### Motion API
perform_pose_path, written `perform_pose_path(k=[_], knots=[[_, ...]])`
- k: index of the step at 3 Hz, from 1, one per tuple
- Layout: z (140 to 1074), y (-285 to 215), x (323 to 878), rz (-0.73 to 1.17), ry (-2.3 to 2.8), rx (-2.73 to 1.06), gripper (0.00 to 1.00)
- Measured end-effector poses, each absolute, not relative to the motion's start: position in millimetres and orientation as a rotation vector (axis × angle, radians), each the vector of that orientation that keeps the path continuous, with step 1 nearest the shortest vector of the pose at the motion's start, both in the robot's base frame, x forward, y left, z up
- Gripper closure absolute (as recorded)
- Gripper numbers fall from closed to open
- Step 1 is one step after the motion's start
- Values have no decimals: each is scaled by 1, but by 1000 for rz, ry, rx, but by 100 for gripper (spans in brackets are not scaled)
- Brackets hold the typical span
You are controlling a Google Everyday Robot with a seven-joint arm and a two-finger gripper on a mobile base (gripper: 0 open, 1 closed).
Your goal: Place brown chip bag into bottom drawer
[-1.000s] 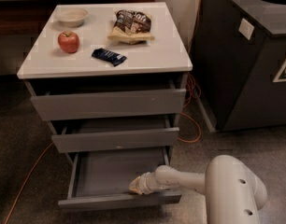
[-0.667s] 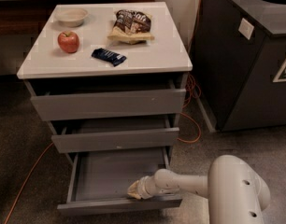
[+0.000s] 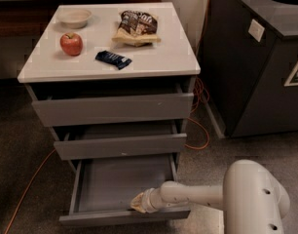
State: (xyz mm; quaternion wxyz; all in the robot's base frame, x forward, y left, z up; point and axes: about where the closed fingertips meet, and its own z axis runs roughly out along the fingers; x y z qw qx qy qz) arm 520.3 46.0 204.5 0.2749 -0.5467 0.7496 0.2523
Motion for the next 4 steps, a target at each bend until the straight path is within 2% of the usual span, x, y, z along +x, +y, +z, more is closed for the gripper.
perform_pose_path(k=[2, 4], knots=[[281, 52, 509, 558, 1936, -1521, 100], [383, 46, 522, 393, 1805, -1581, 100]])
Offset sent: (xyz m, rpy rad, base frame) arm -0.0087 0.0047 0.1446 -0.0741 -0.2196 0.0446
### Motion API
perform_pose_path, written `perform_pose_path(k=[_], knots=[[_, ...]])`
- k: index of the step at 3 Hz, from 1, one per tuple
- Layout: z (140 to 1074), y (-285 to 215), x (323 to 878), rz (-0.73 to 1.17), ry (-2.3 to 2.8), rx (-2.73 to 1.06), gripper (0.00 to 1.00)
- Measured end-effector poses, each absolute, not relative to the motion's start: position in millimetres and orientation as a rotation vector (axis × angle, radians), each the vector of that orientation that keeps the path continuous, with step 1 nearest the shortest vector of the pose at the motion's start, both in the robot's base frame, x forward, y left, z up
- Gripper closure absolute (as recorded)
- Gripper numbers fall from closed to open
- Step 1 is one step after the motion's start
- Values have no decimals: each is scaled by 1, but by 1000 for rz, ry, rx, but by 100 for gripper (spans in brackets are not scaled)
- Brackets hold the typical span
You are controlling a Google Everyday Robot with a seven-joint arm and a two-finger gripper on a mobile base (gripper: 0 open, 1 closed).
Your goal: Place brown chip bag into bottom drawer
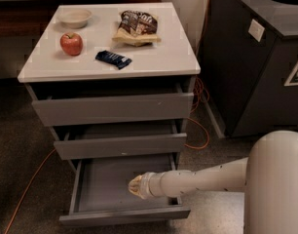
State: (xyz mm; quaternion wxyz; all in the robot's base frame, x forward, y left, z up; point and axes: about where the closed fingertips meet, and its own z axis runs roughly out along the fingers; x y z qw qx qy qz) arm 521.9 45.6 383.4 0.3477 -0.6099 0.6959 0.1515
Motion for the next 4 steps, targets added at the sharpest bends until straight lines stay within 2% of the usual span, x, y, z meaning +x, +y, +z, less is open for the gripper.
perform_pose_path(k=[2, 4], knots=[[484, 35, 547, 258, 1667, -1656, 100], [561, 25, 566, 224, 1575, -1677, 100]])
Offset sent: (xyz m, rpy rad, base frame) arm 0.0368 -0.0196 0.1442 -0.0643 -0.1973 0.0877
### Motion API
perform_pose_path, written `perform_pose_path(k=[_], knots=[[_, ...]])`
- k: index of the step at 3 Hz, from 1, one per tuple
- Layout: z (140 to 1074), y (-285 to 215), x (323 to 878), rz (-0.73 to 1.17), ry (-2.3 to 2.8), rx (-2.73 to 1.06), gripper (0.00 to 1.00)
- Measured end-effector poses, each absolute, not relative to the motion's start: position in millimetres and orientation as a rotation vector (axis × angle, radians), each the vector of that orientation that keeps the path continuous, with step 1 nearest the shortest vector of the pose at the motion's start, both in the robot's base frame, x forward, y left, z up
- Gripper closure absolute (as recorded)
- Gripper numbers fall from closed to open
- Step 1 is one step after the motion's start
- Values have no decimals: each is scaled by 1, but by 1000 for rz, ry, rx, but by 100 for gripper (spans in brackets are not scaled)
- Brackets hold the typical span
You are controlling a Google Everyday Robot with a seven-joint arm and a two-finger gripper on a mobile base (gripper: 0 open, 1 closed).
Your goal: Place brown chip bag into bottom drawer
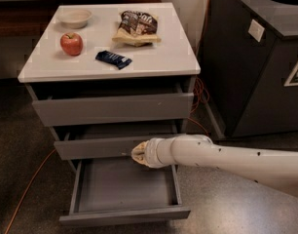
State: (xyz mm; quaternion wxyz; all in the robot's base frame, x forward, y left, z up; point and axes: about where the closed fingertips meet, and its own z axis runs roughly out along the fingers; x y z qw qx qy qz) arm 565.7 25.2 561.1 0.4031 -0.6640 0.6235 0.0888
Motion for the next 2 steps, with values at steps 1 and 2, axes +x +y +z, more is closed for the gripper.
perform_pose_path(k=[1, 2], knots=[[602, 23, 569, 181, 1523, -1724, 79], [637, 22, 574, 141, 1494, -1808, 48]])
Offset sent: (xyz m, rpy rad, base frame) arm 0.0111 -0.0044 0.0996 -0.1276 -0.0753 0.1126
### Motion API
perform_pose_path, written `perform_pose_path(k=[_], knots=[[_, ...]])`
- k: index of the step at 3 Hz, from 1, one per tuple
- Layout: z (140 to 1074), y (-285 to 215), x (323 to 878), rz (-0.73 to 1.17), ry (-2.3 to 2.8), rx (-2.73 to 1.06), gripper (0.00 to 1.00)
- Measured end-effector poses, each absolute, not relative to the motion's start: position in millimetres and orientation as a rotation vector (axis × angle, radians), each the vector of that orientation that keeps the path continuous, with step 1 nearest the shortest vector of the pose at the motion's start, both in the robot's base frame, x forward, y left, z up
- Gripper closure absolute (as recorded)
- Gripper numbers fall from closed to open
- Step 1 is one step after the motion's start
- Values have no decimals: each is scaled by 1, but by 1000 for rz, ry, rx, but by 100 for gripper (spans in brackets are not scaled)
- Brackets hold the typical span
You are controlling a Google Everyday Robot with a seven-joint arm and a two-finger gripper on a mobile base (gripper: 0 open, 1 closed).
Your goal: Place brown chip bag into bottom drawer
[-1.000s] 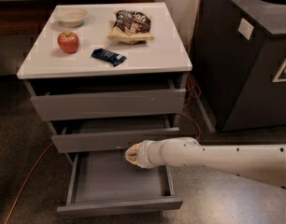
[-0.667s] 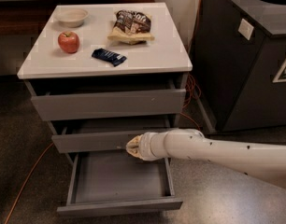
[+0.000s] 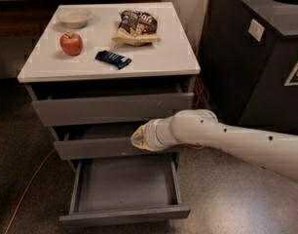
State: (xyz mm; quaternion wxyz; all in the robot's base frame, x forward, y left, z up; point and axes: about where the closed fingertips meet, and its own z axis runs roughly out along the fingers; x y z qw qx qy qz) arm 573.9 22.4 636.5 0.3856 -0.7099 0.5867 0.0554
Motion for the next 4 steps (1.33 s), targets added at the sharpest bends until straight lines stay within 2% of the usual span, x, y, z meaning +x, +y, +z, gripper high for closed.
perform_pose_path(k=[2, 4], knots=[[707, 27, 572, 61, 1490, -1994, 0], [764, 33, 547, 43, 1427, -2132, 0]])
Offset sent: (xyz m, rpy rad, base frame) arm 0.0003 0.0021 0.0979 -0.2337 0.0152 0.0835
